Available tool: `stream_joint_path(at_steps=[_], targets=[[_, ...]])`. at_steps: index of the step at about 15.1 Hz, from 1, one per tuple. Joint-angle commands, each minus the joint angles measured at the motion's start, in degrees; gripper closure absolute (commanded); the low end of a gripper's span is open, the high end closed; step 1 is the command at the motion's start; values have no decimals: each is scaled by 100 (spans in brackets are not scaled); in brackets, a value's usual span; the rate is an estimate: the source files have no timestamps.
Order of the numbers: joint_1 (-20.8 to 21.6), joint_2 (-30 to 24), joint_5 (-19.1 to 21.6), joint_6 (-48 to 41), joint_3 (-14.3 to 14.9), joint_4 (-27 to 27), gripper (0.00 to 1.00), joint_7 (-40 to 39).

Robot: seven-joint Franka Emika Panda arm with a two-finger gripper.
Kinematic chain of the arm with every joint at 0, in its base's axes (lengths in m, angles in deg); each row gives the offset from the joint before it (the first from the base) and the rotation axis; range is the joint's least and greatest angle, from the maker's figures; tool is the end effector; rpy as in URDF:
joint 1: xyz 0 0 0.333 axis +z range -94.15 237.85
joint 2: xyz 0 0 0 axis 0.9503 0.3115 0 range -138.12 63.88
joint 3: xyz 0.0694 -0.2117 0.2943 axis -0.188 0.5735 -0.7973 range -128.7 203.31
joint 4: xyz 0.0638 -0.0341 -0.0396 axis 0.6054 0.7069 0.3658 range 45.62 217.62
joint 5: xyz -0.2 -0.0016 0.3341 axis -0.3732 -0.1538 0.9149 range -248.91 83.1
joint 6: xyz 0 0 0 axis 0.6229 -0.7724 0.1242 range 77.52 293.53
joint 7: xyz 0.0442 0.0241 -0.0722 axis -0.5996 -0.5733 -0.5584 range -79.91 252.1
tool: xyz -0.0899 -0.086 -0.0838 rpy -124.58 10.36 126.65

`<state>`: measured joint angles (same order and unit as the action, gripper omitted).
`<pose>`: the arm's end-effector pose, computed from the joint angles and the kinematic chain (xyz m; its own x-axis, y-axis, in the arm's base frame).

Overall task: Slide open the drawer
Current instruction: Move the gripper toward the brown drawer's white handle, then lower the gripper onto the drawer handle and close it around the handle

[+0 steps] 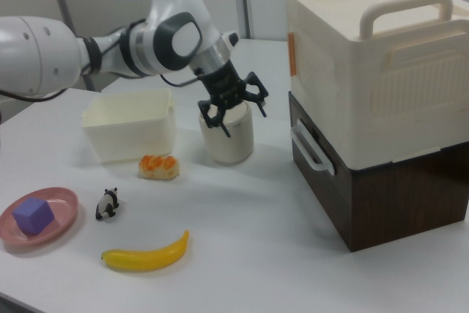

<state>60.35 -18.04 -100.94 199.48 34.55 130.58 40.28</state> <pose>0.6937 -0.1373 0.4926 0.7208 0.6906 -0.0593 0.6651 -0.6650 0.3397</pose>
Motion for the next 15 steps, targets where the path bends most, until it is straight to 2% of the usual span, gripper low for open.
stream_joint_path(at_steps=[1, 8, 9, 12, 15], targets=[[-168, 95, -358, 375, 12, 95, 0, -129], [-572, 245, -394, 929, 12, 139, 0, -41], [-581, 332, -394, 947, 12, 131, 5, -33], [-642, 368, -394, 1087, 12, 122, 6, -33], [-748, 464, -586, 1158, 21, 113, 15, -33]])
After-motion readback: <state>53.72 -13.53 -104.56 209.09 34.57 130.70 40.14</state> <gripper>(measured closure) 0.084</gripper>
